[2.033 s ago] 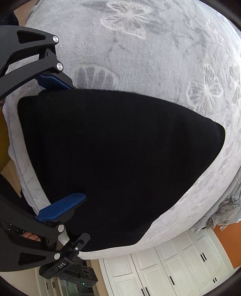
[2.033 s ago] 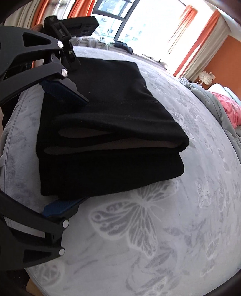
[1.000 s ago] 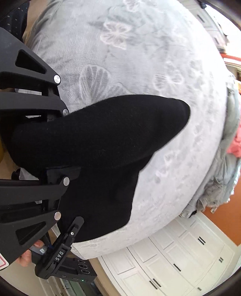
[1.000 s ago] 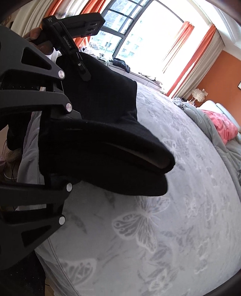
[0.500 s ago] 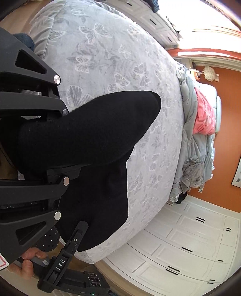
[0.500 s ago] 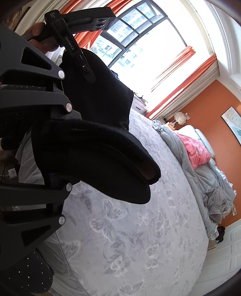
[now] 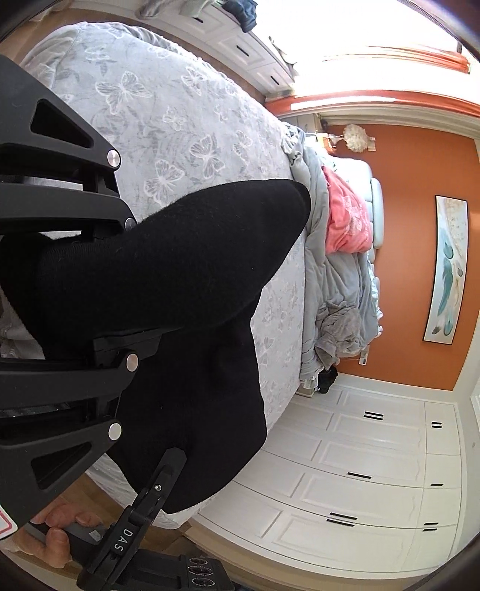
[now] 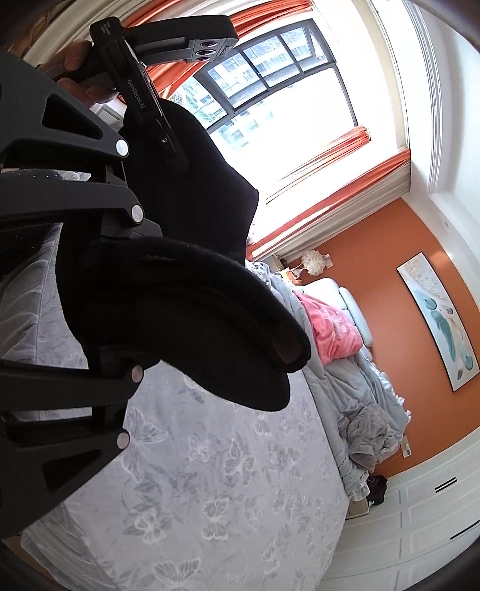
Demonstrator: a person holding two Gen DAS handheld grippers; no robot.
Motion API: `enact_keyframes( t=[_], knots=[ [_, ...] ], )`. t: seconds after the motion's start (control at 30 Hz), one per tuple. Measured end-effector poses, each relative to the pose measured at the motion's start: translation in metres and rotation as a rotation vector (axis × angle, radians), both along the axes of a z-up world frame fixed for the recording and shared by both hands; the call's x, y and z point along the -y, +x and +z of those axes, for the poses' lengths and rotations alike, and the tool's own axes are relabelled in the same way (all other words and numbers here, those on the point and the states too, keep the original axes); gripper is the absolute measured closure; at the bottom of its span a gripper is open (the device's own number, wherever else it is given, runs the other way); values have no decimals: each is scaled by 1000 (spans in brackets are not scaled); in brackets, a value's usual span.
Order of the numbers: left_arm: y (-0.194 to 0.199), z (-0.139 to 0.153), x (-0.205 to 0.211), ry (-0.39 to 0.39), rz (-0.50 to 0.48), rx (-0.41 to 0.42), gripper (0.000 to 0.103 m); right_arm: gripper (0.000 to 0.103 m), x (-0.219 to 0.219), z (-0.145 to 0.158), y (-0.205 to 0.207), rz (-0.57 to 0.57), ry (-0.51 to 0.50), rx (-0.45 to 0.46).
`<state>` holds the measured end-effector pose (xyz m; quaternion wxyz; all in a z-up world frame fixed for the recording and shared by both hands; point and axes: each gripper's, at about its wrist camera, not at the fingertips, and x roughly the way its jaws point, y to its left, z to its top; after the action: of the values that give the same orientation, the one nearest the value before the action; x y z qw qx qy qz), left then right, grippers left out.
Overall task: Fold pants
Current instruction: 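Lift the pants with both grippers and hold them above the bed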
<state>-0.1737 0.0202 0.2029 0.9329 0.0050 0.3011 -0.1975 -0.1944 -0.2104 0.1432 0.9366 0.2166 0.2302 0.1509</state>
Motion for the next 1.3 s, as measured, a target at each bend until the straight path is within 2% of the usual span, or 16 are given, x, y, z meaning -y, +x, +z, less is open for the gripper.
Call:
enact_keyframes(
  t=[0.33,0.63,1.0,1.3],
  knots=[
    [89,13,6,-9,47,63,81,69,5,14,99,1,-15,60],
    [179,11,19,2,65,102,80,68,20,5,189,7,11,71],
    [276,-14,26,1,87,98,79,68,27,-12,277,10,1,64],
    [336,-44,27,14,100,93,79,68,28,-35,333,17,-3,39]
  ],
)
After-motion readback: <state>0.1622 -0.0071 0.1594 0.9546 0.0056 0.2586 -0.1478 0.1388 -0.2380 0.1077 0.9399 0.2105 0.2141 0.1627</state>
